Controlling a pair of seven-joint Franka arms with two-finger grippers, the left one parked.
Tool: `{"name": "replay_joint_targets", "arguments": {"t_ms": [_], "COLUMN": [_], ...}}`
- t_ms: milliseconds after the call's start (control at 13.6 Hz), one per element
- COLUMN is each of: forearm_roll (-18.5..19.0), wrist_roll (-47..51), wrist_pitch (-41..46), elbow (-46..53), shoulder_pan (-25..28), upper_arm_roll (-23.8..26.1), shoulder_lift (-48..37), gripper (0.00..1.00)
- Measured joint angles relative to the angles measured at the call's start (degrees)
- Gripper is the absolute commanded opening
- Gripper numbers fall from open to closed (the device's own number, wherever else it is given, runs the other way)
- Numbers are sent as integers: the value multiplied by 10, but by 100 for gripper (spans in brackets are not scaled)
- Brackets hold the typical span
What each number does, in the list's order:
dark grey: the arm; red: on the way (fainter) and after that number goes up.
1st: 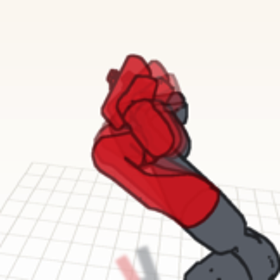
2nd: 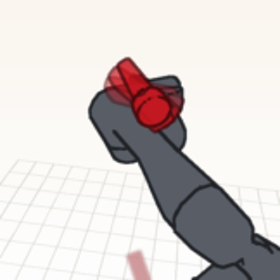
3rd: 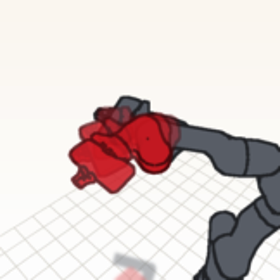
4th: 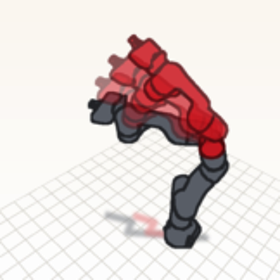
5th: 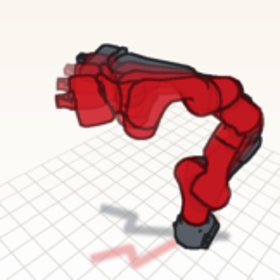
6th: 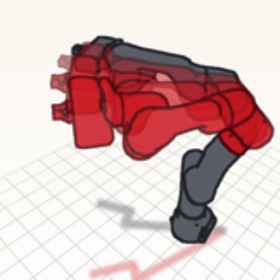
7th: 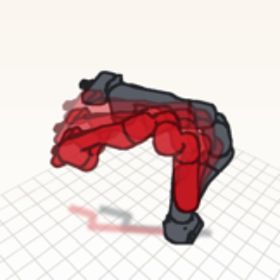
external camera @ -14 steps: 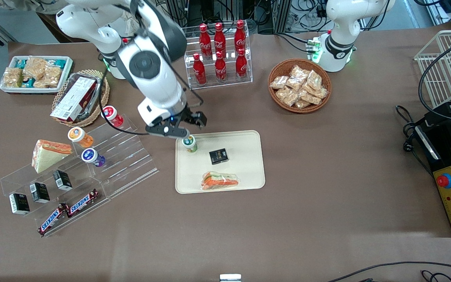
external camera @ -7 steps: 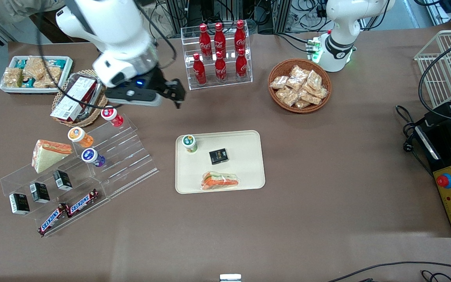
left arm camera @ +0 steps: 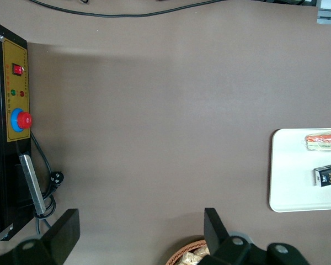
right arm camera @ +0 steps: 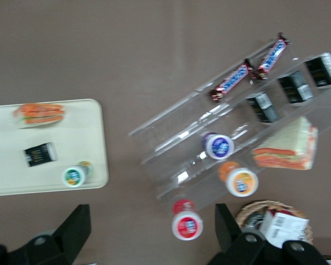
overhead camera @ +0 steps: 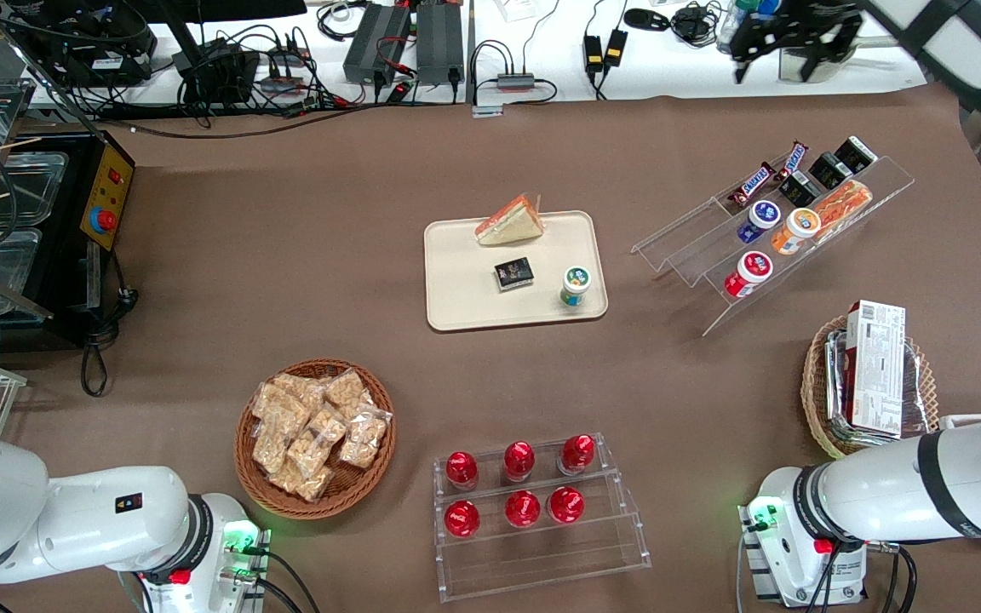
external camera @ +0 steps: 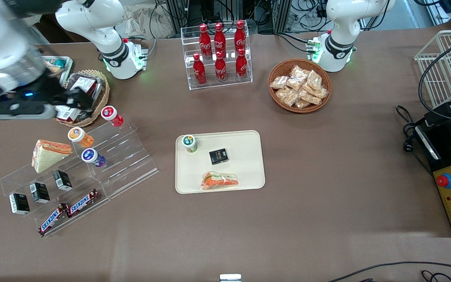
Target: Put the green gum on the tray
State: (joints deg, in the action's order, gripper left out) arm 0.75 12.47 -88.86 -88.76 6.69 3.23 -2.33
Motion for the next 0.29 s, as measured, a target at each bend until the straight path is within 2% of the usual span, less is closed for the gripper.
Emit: {"name": "replay_joint_targets", "arguments": {"t_ms": [147,294], "forearm_roll": [0,0], "wrist_roll": [-55,-74], "wrist_pitch": [1,1], "elbow": [-3,-6], "shoulder_pan": [-2,-3], "upper_arm_roll": [-51,-77], "shoulder_lift": [-1,-1], "gripper": [100,100]}}
